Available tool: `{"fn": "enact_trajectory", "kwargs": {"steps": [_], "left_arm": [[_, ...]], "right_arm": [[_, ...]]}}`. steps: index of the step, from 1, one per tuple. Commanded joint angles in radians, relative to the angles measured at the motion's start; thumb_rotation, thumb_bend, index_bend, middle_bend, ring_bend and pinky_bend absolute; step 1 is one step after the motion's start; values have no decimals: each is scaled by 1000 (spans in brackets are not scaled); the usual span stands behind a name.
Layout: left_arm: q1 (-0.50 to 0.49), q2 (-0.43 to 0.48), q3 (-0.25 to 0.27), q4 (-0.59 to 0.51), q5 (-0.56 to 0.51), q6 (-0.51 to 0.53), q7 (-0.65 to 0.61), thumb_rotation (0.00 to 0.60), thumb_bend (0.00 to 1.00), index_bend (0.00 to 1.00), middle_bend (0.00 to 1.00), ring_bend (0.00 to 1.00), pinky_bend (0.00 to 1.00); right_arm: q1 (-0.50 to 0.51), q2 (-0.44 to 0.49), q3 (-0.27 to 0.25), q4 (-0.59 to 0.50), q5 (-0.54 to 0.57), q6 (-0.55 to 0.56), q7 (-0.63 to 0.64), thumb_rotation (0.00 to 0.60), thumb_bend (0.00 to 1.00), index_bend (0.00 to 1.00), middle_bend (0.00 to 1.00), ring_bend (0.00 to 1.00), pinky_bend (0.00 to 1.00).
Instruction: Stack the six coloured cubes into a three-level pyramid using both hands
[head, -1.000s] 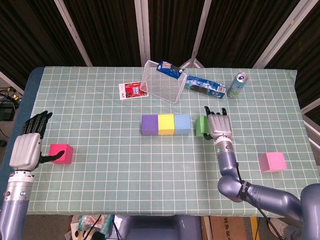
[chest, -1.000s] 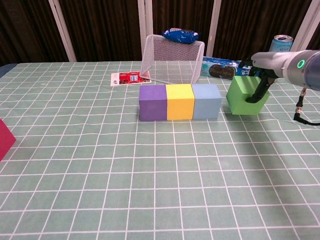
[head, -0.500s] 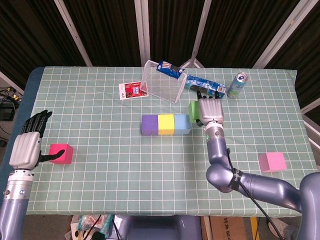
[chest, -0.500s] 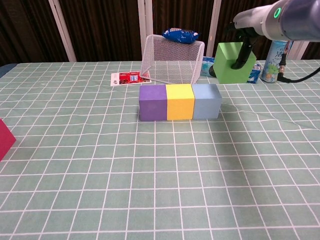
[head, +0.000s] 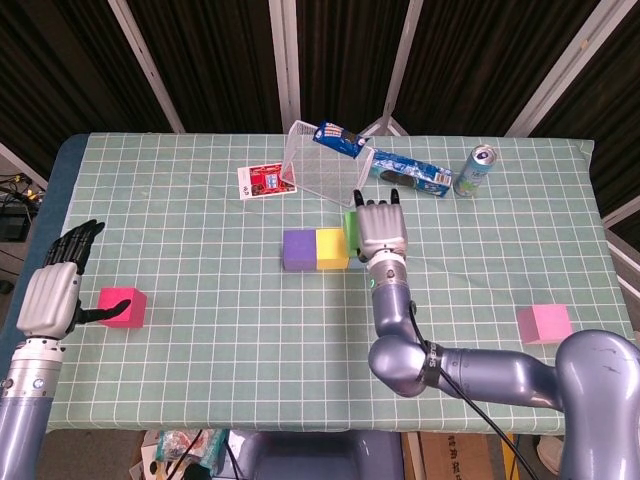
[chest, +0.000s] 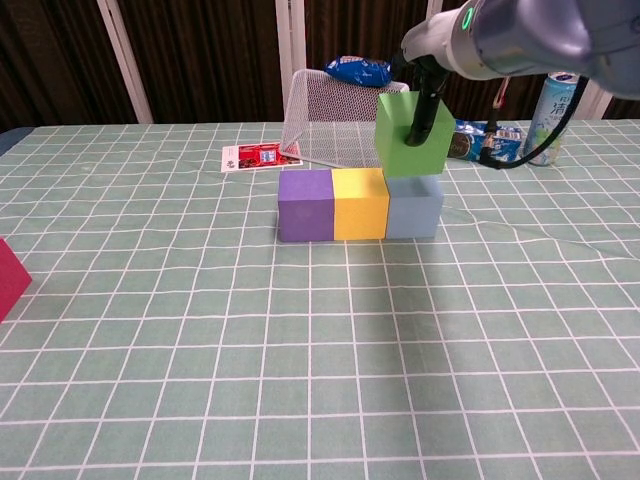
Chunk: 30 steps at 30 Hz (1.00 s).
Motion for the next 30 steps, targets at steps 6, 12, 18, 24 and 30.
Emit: {"fn": "enact_trajectory", "kwargs": {"steps": [6,12,18,24,30], "left_arm": [[2,17,0,-1,-4,-12,-29,600,143,0,22,0,49],[2,22,1,1,-6,-16,-37,600,143,0,22,0,48],[-1,20,2,3,-11,-19,-34,600,144,0,22,0,33],[-5,19,5,3,-16,-23,-27,600,144,0,21,0,33],[-11,17,5,5,-26,-26,-17,600,143,0,21,0,33]], "right_arm": [[39,-81,43,75,63,42,13,600,323,42,448,283,0],[54,-104,57,113,75,42,-1,600,323,42,448,283,0],[59,-115,67,136,87,31,-10,600,323,42,448,283,0],[58,-121,73,150,96,21,-23,600,324,42,449,283,0],[60,-132,79,176,96,9,-29,600,324,42,448,283,0]]}}
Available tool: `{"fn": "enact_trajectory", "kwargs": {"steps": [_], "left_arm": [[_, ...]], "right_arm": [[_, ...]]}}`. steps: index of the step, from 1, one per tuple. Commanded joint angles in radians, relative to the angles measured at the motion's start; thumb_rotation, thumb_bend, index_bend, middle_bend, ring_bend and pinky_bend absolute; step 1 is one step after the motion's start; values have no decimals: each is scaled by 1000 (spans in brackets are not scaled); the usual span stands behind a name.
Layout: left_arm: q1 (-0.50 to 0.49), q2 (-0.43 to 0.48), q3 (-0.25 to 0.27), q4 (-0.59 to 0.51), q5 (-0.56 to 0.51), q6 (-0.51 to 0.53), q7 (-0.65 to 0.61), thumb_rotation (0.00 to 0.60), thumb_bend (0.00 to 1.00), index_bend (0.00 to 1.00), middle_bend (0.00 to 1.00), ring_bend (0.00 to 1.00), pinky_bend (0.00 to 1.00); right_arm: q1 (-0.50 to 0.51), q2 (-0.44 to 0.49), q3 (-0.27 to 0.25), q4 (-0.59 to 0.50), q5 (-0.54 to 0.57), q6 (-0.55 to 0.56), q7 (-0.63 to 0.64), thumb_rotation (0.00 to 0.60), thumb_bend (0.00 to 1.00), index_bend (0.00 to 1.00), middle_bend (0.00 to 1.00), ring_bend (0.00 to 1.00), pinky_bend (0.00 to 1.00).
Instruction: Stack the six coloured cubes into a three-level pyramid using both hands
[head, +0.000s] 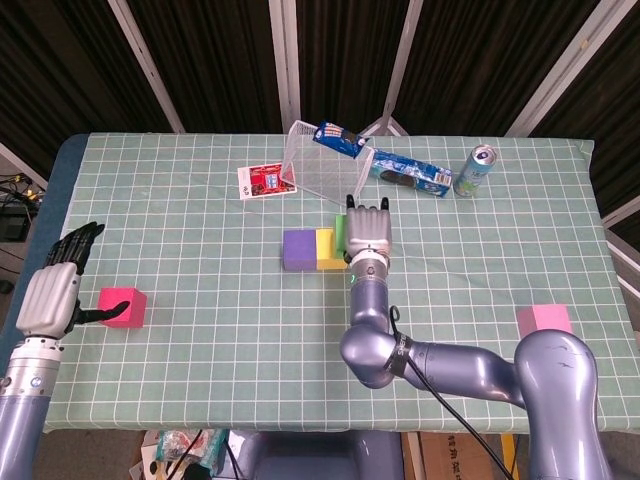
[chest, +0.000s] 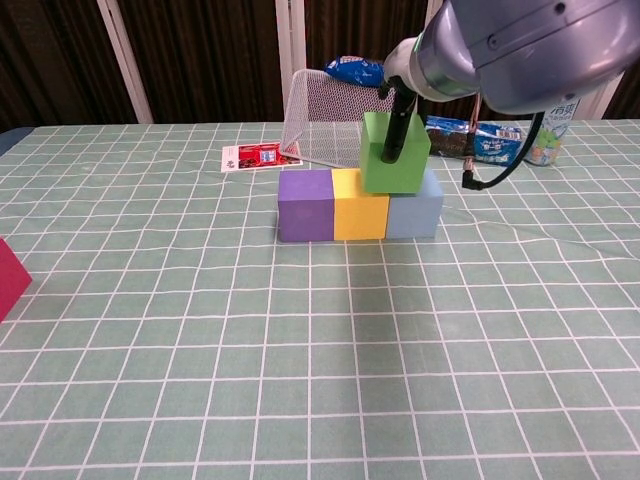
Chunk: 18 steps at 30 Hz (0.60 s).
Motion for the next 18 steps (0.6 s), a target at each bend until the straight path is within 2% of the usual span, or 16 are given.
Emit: {"fn": "enact_trajectory", "kwargs": {"steps": [1,18], "left_arm": [[-1,-1,0,1,-1,1,1,600,143,0,21,0,33],[-2,3,-1,6,-7,3,-9,600,143,0,21,0,33]], "right_arm": [[2,-5,2,11,-1,-5,-5,600,324,42,448,283,0],[7,-35,11,52,-5,-18,-22,600,323,42,448,283,0]]}}
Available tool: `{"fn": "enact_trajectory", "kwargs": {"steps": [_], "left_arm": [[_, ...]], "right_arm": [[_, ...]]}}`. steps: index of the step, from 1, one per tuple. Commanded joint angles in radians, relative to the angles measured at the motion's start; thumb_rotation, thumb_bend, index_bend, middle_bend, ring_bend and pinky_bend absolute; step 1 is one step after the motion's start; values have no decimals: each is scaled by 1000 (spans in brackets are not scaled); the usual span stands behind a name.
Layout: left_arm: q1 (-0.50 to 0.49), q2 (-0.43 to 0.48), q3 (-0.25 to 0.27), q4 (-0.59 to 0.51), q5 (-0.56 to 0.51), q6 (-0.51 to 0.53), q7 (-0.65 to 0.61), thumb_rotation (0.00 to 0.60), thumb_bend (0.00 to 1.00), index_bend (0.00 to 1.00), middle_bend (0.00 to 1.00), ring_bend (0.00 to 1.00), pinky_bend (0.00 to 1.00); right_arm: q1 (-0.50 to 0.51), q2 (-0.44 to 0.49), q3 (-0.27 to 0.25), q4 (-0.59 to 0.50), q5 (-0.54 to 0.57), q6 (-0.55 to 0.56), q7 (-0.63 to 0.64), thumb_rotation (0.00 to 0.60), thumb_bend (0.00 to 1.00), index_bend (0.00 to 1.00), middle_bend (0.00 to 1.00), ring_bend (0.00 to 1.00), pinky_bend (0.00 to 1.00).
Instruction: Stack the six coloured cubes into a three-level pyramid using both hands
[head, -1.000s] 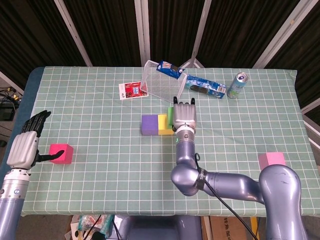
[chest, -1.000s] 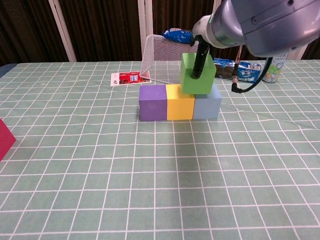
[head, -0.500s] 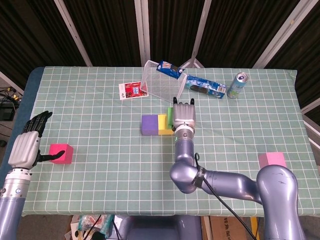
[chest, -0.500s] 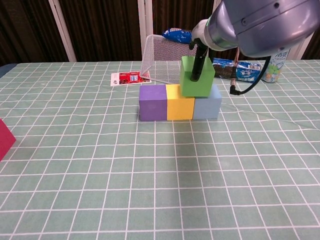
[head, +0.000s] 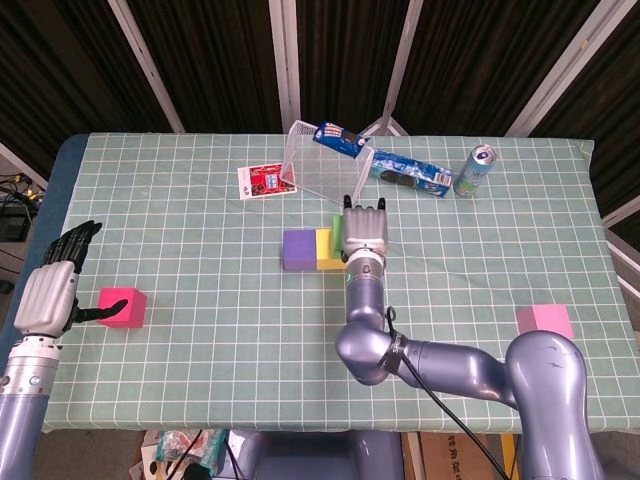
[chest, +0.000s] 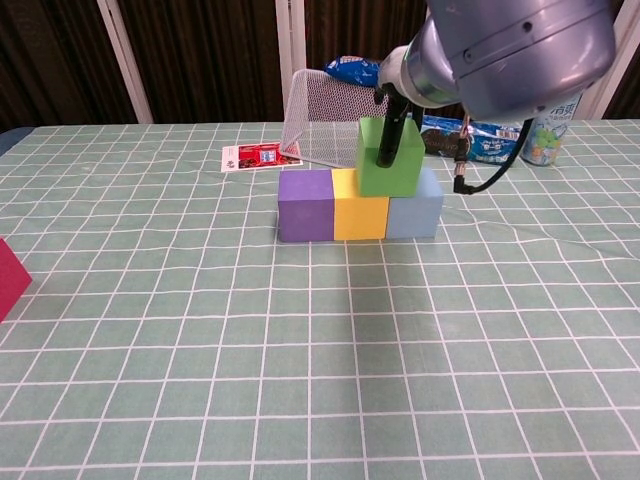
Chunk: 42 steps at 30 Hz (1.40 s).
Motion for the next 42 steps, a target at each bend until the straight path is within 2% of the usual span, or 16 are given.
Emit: {"fn": "enact_trajectory", "kwargs": {"steps": [1,42], "left_arm": [[0,1,0,0,0,0,-1,600,144,0,21,0,33],[-7,0,4,3,-6,-2,4,600,143,0,21,0,33]], "right_arm": [[0,-1,2,2,-1,-1,-1,600,324,42,448,283,0],[-10,-3,17,11,-9,7,-41,600,323,42,448,283,0]]}}
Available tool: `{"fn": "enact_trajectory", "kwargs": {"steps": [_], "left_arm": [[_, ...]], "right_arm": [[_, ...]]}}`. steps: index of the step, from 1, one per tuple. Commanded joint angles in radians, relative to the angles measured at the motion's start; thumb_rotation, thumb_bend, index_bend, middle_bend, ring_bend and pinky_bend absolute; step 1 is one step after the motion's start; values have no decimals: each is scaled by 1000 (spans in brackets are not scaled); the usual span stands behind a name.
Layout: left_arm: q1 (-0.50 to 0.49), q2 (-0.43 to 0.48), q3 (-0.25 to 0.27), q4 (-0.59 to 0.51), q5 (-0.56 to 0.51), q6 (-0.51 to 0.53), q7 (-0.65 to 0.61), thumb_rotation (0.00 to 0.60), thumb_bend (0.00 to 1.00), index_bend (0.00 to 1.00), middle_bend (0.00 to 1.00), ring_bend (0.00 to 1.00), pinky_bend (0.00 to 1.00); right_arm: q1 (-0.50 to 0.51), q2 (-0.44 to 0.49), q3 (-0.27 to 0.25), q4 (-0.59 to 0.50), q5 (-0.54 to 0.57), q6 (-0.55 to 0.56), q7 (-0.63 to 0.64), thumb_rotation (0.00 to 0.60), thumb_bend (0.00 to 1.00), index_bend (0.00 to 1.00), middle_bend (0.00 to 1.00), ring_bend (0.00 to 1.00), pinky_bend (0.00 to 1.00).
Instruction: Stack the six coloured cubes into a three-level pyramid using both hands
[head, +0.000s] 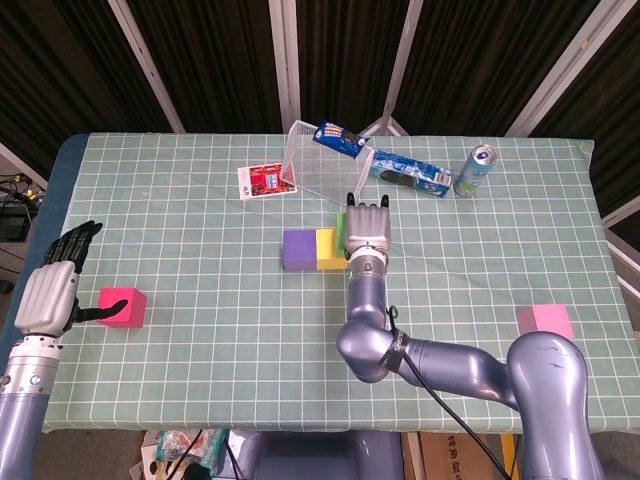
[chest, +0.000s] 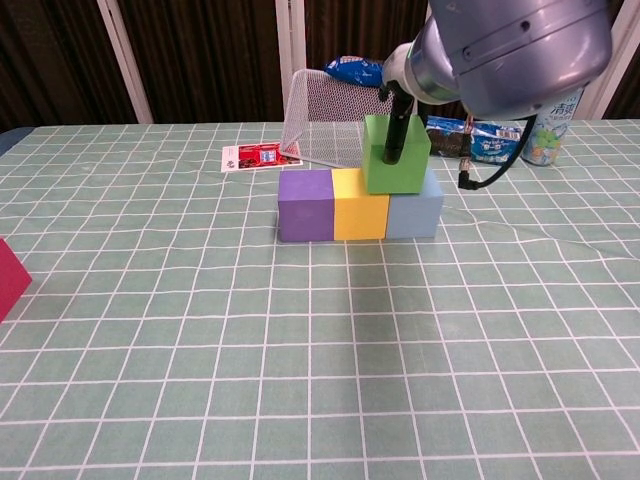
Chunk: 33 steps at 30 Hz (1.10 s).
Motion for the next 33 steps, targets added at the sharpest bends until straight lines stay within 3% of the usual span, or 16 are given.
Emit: {"fn": "enact_trajectory", "kwargs": {"steps": [1,28,33], "left_arm": [[0,0,1,0,1,0,0,600,143,0,21,0,33],[-3,-1,2,1,-3,-1,3,600,143,0,21,0,33],[-3,-1,1,2,-4,1,3,600,143,0,21,0,33]], "right_arm": [[-1,1,0,-4,0,3,-1,600,323,42,448,283,0],[-12,-11,-4,9,0,-11,-4,600,323,33,448,283,0],[-13,-13,-8,12,1,-14,-11,600,322,0,364,276,0]]}}
